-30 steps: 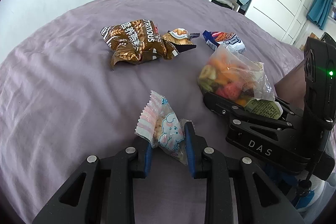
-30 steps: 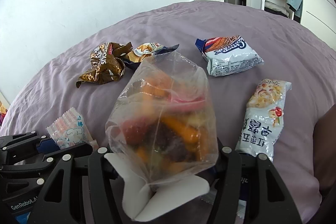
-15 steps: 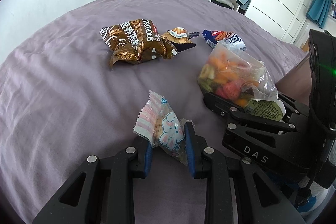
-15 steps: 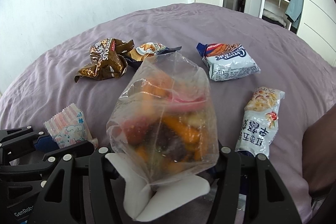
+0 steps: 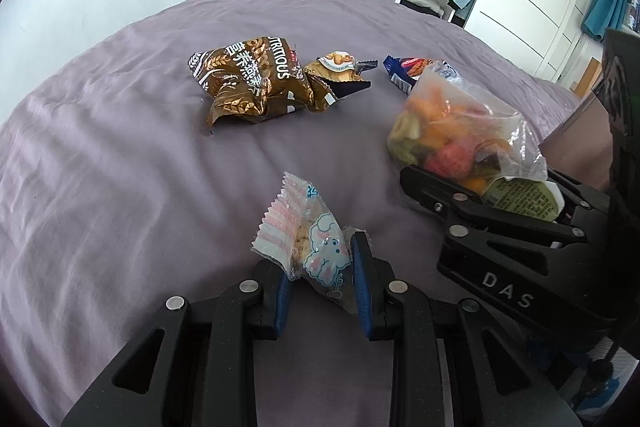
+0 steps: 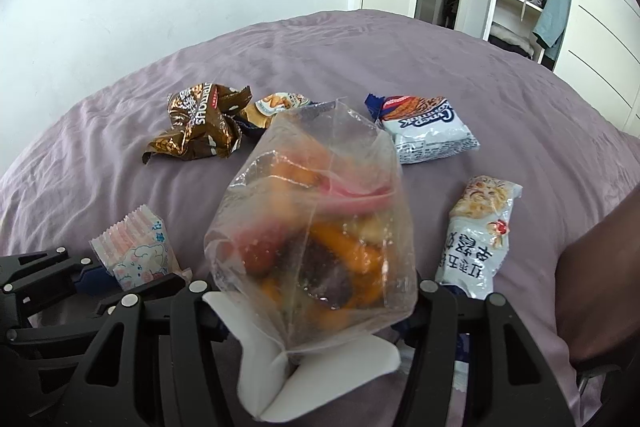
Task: Organize snacks
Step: 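Lift the clear fruit bag with the right tool while the left tool holds the bunny pack, then carry the bunny pack and fruit bag toward the green tray with both tools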
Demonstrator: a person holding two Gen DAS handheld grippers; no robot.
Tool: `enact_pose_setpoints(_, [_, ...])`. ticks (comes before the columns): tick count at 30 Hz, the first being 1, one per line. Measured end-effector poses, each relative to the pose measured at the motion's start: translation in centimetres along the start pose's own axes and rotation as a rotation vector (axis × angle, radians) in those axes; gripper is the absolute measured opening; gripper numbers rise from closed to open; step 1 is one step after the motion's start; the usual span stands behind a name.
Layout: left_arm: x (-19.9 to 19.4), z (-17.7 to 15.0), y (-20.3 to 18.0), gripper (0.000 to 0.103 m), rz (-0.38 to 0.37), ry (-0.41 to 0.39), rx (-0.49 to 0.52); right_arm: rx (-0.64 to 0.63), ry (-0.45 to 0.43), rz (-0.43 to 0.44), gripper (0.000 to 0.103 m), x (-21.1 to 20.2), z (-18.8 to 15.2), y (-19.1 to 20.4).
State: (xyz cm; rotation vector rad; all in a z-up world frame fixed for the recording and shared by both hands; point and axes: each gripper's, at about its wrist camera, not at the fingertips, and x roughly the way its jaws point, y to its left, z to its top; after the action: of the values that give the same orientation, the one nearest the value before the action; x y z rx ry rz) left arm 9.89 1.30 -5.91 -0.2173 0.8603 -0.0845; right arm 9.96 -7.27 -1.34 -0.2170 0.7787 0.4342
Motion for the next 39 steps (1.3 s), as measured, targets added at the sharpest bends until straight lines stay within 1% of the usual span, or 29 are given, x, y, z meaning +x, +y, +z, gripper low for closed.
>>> enact_pose_setpoints(11, [-0.1,-0.1,-0.1,0.023,0.002,-0.005,0.007,0.039,-0.019,-0.013,0.086,-2.1,-0.2,-0.5])
enact_pose_setpoints(20, [-0.3,-0.2,-0.5,0.023,0.015,-0.016,0.023,0.092,-0.033,-0.060,0.086,-5.6,-1.0,-1.7])
enact_pose_setpoints(31, [-1.1,-0.2,-1.1,0.022,0.016,-0.023,0.050,0.158,0.005,-0.113,0.086,-9.2,-3.4,-2.4])
enact_pose_setpoints(39, [-1.8,-0.3,-2.2,0.022,0.034,-0.025,0.087,0.200,0.041,-0.136,0.086,-11.3,-5.5,-3.2])
